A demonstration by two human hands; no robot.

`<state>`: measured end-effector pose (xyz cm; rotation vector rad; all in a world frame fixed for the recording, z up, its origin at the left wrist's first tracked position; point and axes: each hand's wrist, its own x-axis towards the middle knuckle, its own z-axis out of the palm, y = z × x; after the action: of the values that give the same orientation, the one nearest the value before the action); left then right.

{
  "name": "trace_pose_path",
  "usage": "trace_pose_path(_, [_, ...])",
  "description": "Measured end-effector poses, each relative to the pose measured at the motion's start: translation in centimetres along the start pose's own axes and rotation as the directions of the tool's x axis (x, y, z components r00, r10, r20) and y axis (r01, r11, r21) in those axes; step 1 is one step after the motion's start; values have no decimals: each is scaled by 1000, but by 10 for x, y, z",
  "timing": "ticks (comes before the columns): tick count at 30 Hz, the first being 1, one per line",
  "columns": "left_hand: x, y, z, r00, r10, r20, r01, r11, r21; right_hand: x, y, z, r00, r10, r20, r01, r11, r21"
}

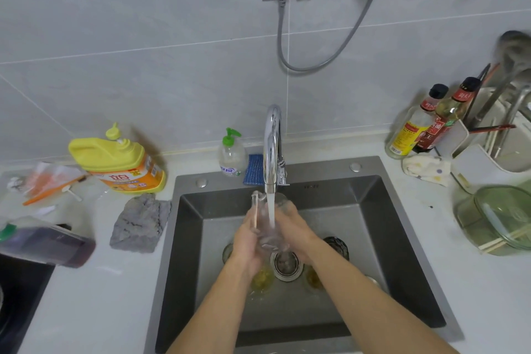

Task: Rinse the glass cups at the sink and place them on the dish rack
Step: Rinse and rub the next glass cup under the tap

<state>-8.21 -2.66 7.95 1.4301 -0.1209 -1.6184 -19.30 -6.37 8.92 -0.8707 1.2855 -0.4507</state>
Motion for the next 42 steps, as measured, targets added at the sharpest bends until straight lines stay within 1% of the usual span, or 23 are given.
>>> trace_pose_path(1, [1,0,-1,999,-18,30,20,997,-78,1,2,-2,1000,-24,13,23,998,64])
trace_pose_path(3, [1,2,0,999,-12,52,19,992,-126,3,4,-6,999,-30,-29,33,992,125])
trace_pose_path(5, [-7,5,6,998,-21,55,28,991,-129,6,3,-3,994,-3,-106,9,998,55])
trace_pose_path(8, [-9,3,8,1000,8,3,-8,1000,10,10,9,8,974,-103,-201,63,978,-197])
trace_pose_path(10, [-3,-2,6,990,68,-120,-63,997,47,7,9,11,972,-171,-164,119,949,-291])
trace_pose_path(12, [4,-8,3,978,108,-181,-98,993,61,0,4,8,964,-229,-138,191,950,-247])
trace_pose_path(14, [2,-10,8,976,109,-190,-94,992,87,-2,2,1,968,-174,-182,165,984,-64])
trace_pose_path(16, [2,-12,11,962,166,-215,-118,969,219,-5,-2,-1,979,-17,-201,31,997,66])
trace_pose_path(17, [3,-13,13,949,218,-226,-142,939,312,-6,-2,-1,982,45,-183,-30,996,84])
trace_pose_path(19, [1,-15,19,942,288,-170,-212,908,362,-4,1,-2,982,79,-173,-79,997,4])
trace_pose_path(22, [-4,-12,27,963,261,-70,-224,917,331,-5,5,-8,978,2,-209,-40,983,-180])
trace_pose_path(24, [1,-10,24,977,205,-53,-186,951,246,-9,10,-10,973,-116,-200,63,965,-253])
trace_pose_path(26, [8,-7,18,996,62,-63,-58,996,68,-12,15,-8,954,-241,-177,191,946,-262])
trace_pose_path(28, [8,-5,12,998,26,-57,-26,1000,-7,-15,17,-6,954,-275,-123,248,949,-196])
trace_pose_path(30, [2,-5,11,994,59,-90,-55,997,51,-15,13,-8,968,-243,-62,232,962,-146])
trace_pose_path(31, [4,-5,10,992,74,-106,-64,994,92,-14,11,-9,971,-235,-51,225,961,-159])
trace_pose_path(33, [8,-8,9,993,82,-91,-64,981,185,-15,8,-9,959,-277,-63,252,932,-261])
trace_pose_path(35, [30,-21,3,994,96,-61,-77,963,257,-18,12,-4,930,-359,-81,300,866,-400])
trace_pose_path(36, [38,-26,2,993,98,-70,-72,949,307,-23,15,1,919,-382,-92,312,851,-421])
trace_pose_path(37, [26,-19,8,993,109,-49,-87,940,330,-27,19,5,908,-403,-111,328,852,-408])
trace_pose_path(39, [7,-9,13,992,125,12,-124,959,255,-35,24,6,901,-410,-139,366,893,-261])
trace_pose_path(41, [0,-10,11,996,69,52,-77,985,156,-37,23,3,918,-367,-153,358,930,-85])
trace_pose_path(42, [-5,-9,11,998,44,55,-50,992,115,-36,22,3,931,-335,-145,334,942,-35])
